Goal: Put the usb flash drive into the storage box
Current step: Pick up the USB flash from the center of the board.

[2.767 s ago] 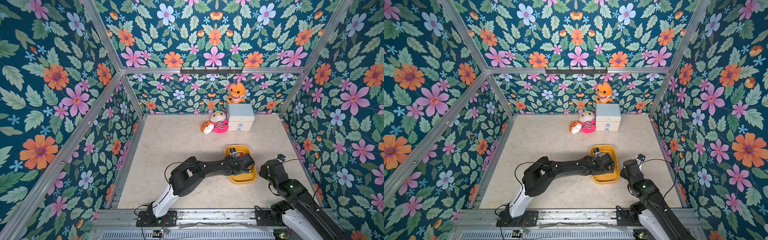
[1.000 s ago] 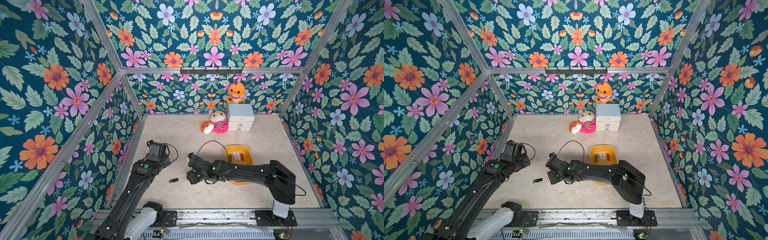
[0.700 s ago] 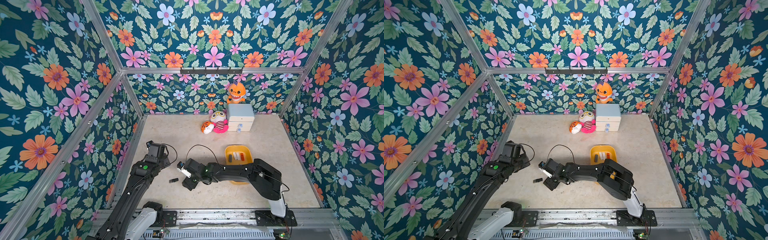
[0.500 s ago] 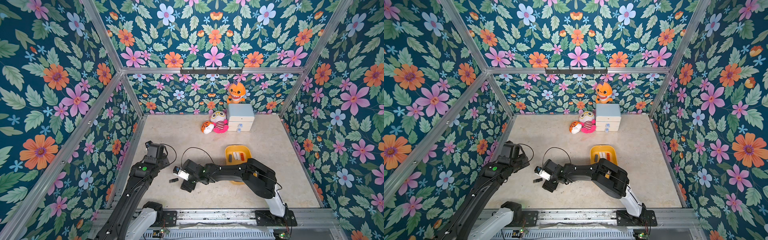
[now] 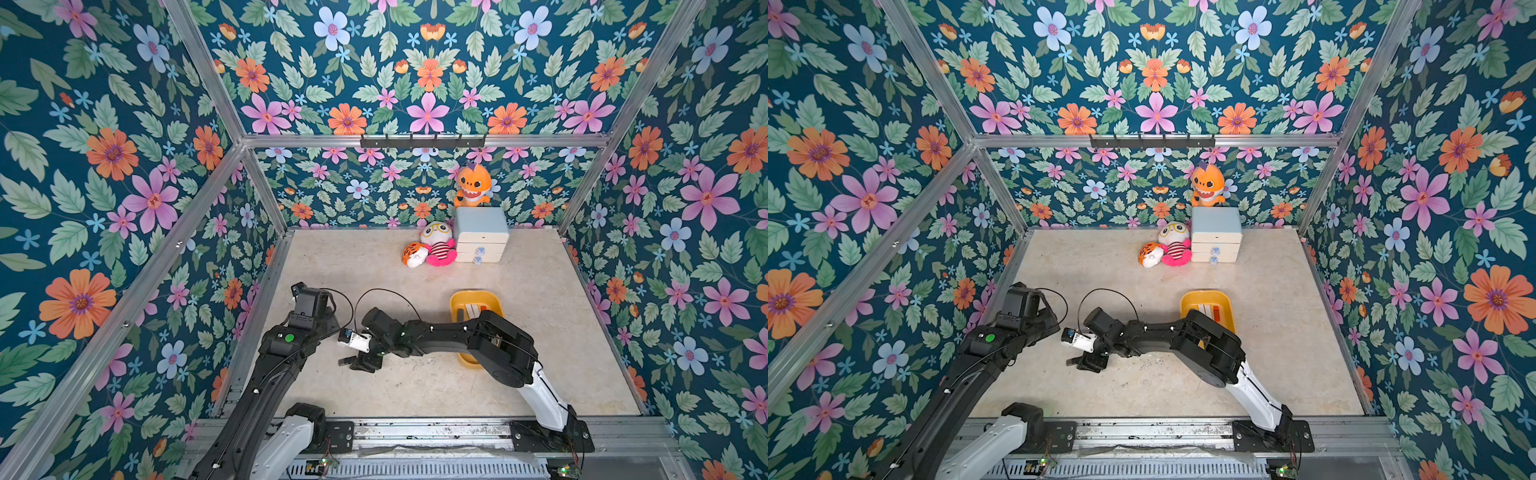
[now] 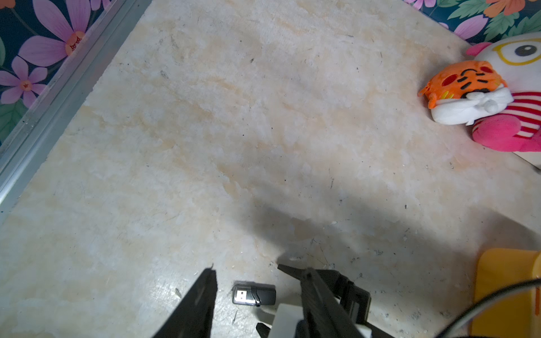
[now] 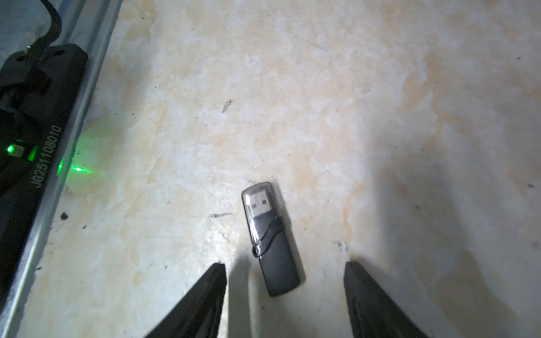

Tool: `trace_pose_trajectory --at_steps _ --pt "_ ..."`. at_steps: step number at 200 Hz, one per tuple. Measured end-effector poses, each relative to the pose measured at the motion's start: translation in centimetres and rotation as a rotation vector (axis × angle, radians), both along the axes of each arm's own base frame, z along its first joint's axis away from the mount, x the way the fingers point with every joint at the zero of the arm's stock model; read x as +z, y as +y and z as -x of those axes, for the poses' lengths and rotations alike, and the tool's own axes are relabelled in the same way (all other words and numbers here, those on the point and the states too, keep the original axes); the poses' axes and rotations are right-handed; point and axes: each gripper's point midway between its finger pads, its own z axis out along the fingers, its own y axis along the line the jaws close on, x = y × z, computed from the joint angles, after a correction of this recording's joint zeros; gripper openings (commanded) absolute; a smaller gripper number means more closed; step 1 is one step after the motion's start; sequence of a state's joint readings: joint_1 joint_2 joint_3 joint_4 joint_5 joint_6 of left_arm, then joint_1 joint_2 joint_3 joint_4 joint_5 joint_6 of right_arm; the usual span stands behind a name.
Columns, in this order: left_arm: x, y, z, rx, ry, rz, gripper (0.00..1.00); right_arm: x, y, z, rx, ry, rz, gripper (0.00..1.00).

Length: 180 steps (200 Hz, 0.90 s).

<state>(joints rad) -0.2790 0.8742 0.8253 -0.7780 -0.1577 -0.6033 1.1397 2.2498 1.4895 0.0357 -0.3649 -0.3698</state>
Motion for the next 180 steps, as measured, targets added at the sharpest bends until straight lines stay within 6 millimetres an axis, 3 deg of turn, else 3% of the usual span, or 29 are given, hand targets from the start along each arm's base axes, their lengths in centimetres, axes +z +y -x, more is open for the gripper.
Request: trace_pose_trajectory --at_steps 70,139,180 --pt "-0.3 -0.1 0.0 -0.002 0.012 0.0 0.53 -0.8 1.5 -0.2 0.065 -0.044 -0.055 0.5" --pt "-0.8 -0.4 -0.2 -0.013 0.027 0.01 0.53 -1.2 0.8 0.0 0.084 -0.086 -0.074 0.26" --pt "-0.8 -0.6 -0.4 -0.018 0.024 0.012 0.53 -0.9 0.1 0.3 0.076 -0.091 -0.092 0.19"
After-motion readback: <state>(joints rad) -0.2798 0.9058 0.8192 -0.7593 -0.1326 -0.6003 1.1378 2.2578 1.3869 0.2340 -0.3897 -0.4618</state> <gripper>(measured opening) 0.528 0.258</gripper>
